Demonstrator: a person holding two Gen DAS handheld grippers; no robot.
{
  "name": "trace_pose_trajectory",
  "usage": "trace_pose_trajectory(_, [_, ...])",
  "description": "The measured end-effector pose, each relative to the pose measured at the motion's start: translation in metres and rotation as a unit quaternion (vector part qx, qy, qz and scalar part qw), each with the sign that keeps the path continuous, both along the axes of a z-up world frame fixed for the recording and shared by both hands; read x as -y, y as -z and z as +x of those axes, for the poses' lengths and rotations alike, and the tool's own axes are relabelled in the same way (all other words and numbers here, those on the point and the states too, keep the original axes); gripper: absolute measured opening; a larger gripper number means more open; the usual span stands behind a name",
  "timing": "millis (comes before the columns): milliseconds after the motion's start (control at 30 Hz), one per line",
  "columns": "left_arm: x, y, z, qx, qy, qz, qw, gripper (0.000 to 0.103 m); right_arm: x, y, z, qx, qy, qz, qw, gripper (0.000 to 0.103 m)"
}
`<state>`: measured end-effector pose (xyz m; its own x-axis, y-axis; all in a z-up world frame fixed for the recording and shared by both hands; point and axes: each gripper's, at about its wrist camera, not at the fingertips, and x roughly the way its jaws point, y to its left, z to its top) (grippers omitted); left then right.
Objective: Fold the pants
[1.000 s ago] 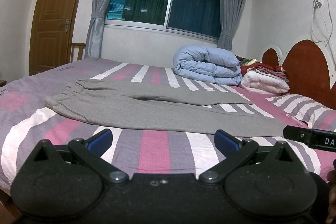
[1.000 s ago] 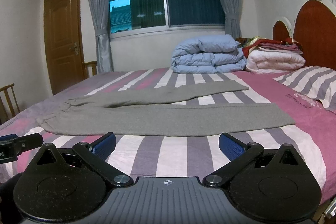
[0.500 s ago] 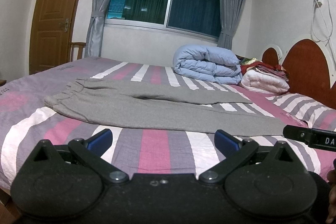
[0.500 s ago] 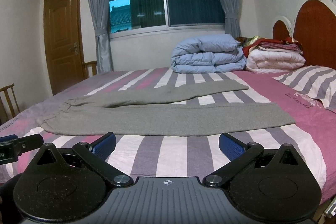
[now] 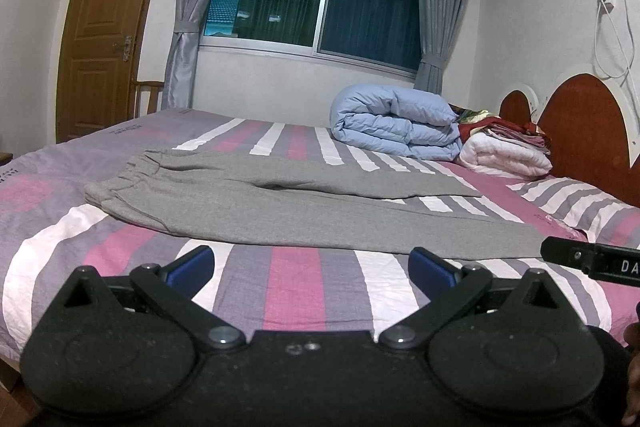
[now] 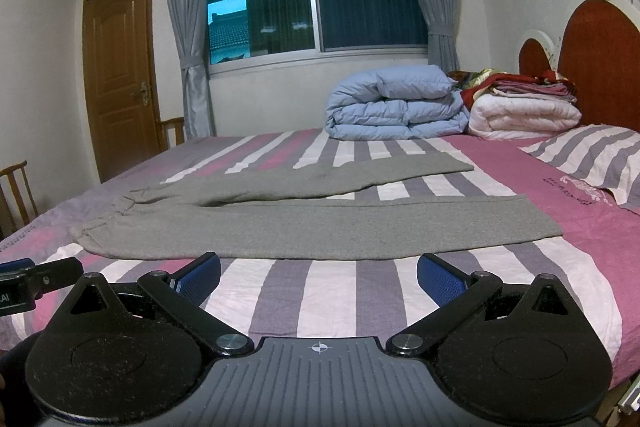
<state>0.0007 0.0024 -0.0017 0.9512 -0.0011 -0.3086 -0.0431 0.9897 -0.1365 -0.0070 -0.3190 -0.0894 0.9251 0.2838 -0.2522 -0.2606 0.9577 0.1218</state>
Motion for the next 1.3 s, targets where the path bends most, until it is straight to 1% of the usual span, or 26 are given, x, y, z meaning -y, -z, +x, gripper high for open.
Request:
trace_pose_trajectory(1167, [0.0001, -0.0001, 0.0001, 0.000, 0.000, 0.001, 1.0000, 0.097, 0.0003, -0.0010, -0.0004, 0.000, 0.000, 0.000, 1.000, 0.103])
trace_pose_trajectory(1300, [-0.0009, -0.0010, -0.0011, 0.005, -0.003, -0.004, 1.0000, 0.097, -0.0002, -0.0019, 0.0016, -0.005, -0.001, 0.002, 1.000, 0.103])
